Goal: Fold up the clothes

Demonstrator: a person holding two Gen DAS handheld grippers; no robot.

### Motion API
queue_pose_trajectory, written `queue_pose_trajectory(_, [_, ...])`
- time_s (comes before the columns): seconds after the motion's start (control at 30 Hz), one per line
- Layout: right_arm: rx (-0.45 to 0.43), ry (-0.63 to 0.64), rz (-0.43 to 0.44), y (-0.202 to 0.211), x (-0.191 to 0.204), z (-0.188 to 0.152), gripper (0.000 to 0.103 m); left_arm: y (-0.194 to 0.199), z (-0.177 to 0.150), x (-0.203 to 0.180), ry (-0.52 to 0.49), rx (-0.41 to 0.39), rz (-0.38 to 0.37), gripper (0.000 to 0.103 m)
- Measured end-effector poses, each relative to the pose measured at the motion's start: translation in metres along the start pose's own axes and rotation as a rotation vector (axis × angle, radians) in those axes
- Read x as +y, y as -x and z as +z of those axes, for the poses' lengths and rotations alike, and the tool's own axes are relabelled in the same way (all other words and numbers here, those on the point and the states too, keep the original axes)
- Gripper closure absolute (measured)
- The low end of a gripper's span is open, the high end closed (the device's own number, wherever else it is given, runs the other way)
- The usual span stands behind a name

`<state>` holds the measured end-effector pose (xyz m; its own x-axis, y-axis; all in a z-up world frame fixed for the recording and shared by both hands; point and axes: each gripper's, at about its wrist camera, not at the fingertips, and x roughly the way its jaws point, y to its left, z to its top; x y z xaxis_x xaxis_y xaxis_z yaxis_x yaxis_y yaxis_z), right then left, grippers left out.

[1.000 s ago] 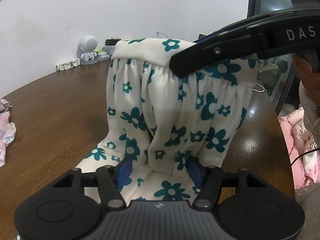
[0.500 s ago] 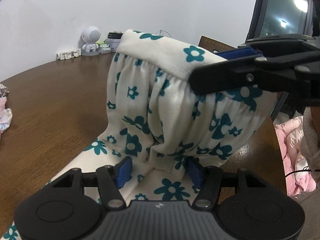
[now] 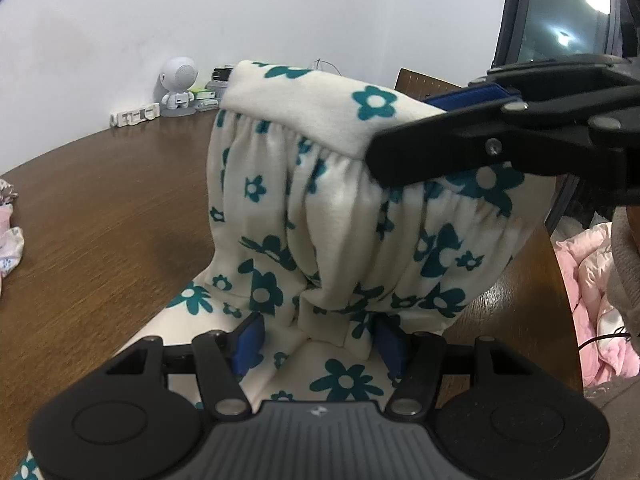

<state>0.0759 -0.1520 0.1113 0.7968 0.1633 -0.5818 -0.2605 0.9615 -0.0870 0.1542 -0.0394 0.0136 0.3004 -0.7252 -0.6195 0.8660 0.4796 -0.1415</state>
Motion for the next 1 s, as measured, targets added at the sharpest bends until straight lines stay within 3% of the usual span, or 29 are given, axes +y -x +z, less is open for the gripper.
queue_pose_trajectory(0.27, [0.004,0.001,-0.012,-0.002,0.006,-0.001,0.085,0.007,-0.003,-0.005,0.003,-0.011,0.0,0.04])
queue_pose_trajectory(0.33, [0.003,0.0,-0.016,-0.002,0.007,-0.001,0.085,0.015,-0.005,-0.003,0.021,-0.017,0.006,0.036])
queue_pose_trajectory(0.77, [0.02,0.055,-0.001,-0.014,0.034,-0.001,0.085,0.082,-0.036,0.01,0.057,-0.062,0.071,0.035])
queue_pose_trajectory(1.0, [0.049,0.139,0.042,-0.029,0.064,-0.003,0.085,0.101,-0.059,0.031,0.162,-0.069,0.045,0.035])
